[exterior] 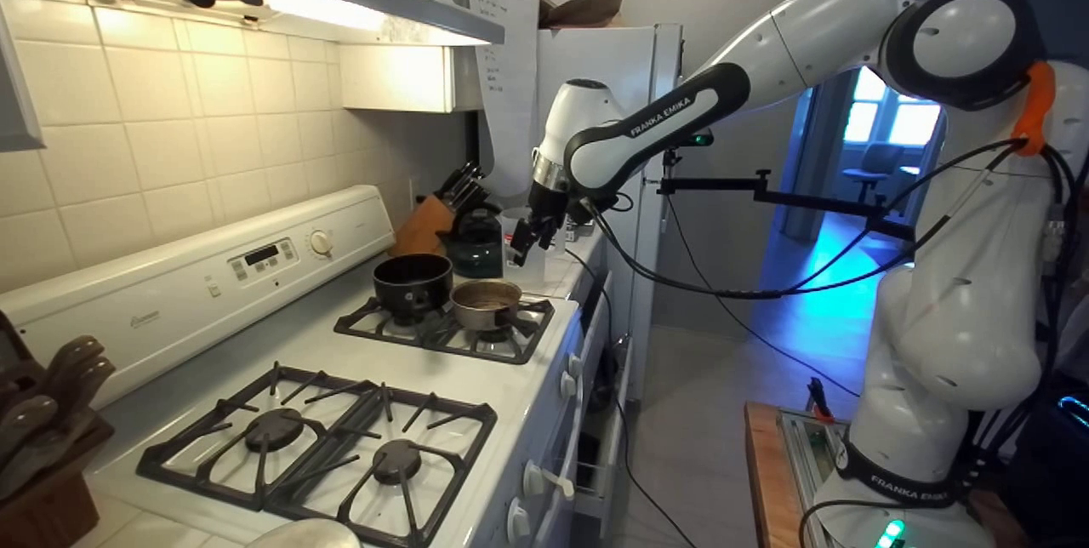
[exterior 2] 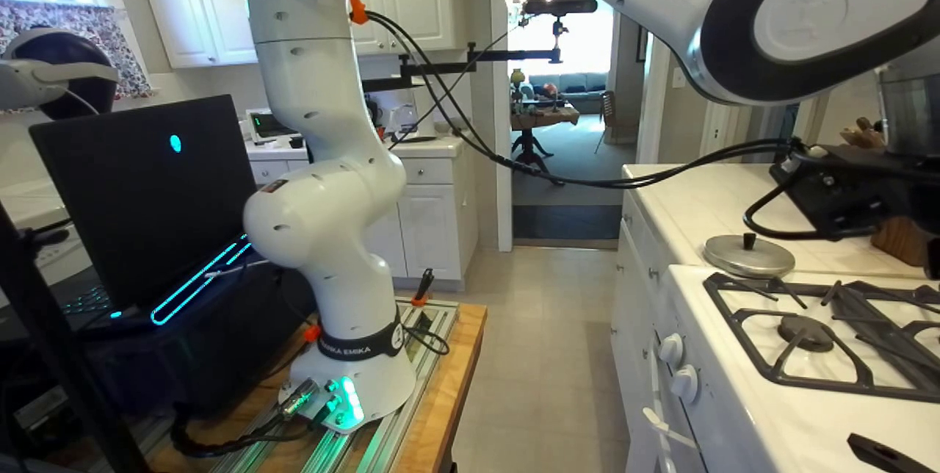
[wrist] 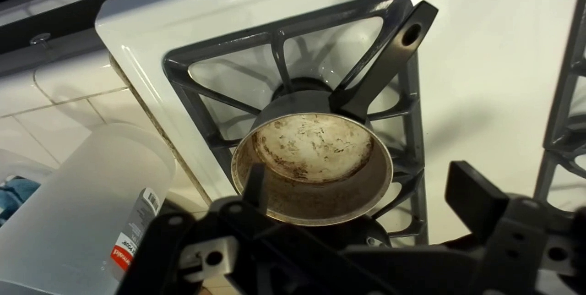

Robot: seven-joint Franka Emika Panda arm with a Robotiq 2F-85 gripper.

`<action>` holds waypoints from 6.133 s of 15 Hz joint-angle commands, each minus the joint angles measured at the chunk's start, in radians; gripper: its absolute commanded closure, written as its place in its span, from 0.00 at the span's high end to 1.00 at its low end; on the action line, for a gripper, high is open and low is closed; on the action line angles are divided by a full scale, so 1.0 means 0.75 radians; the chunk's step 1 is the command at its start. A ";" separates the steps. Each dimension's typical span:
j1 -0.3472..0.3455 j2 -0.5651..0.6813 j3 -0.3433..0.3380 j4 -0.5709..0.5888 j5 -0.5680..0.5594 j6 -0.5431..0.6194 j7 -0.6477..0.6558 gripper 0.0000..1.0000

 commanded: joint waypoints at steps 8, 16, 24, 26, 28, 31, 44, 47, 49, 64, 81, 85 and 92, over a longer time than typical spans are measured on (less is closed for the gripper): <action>-0.006 0.000 0.006 0.002 0.002 -0.003 -0.003 1.00; -0.039 0.009 -0.044 0.050 0.327 -0.123 -0.493 1.00; -0.106 0.053 -0.106 0.189 0.150 -0.324 -0.668 1.00; -0.109 0.075 -0.106 0.217 0.119 -0.332 -0.729 1.00; -0.112 0.100 -0.103 0.241 0.104 -0.324 -0.792 1.00; -0.122 0.147 -0.103 0.268 0.073 -0.280 -0.868 1.00; -0.195 0.301 -0.102 0.407 -0.045 -0.144 -1.111 1.00; -0.212 0.327 -0.105 0.447 -0.061 -0.147 -1.188 1.00; -0.220 0.347 -0.112 0.476 -0.083 -0.135 -1.205 1.00; -0.277 0.494 -0.147 0.593 -0.150 0.052 -1.152 1.00; -0.385 0.608 -0.009 0.749 0.048 0.003 -1.305 1.00; -0.395 0.640 -0.001 0.787 0.062 -0.020 -1.315 0.74; -0.392 0.676 -0.006 0.845 0.048 -0.047 -1.300 0.24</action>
